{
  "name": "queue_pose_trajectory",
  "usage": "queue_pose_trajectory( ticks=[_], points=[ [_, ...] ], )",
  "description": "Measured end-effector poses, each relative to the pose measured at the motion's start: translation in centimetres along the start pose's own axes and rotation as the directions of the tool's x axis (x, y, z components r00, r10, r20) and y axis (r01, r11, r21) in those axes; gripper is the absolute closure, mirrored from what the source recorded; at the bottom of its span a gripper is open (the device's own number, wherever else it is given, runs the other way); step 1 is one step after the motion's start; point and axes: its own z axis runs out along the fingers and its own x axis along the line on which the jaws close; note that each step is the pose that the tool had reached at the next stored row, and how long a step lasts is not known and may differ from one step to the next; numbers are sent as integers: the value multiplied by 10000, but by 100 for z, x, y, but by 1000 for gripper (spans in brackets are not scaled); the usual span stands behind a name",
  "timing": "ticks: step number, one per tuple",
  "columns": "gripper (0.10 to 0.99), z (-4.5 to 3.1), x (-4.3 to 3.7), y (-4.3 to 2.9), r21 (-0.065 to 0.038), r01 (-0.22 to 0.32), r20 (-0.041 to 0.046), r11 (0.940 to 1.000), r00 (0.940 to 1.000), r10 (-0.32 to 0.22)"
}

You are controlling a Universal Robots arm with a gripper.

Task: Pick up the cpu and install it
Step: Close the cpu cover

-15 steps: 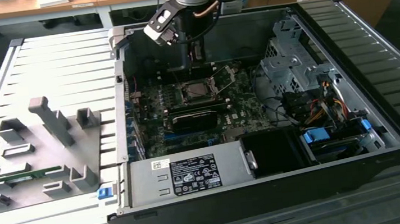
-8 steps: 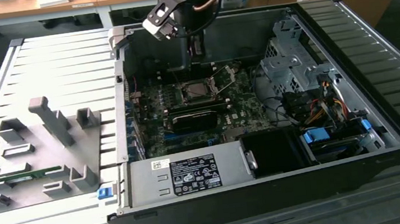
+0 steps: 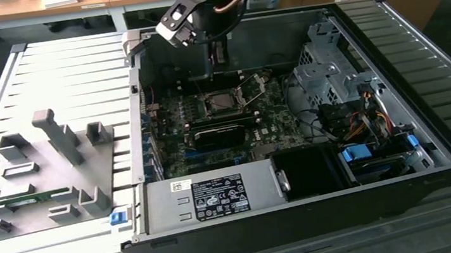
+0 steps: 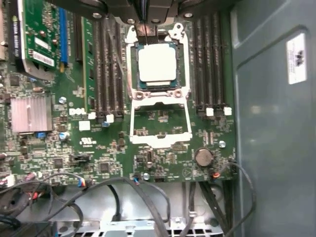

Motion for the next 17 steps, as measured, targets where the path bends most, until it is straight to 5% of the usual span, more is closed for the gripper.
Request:
queue_pose_trajectory(
  ticks=[17],
  points=[
    [980,8,-33,81,-13,296,-5,9996,9996,-296]
  ],
)
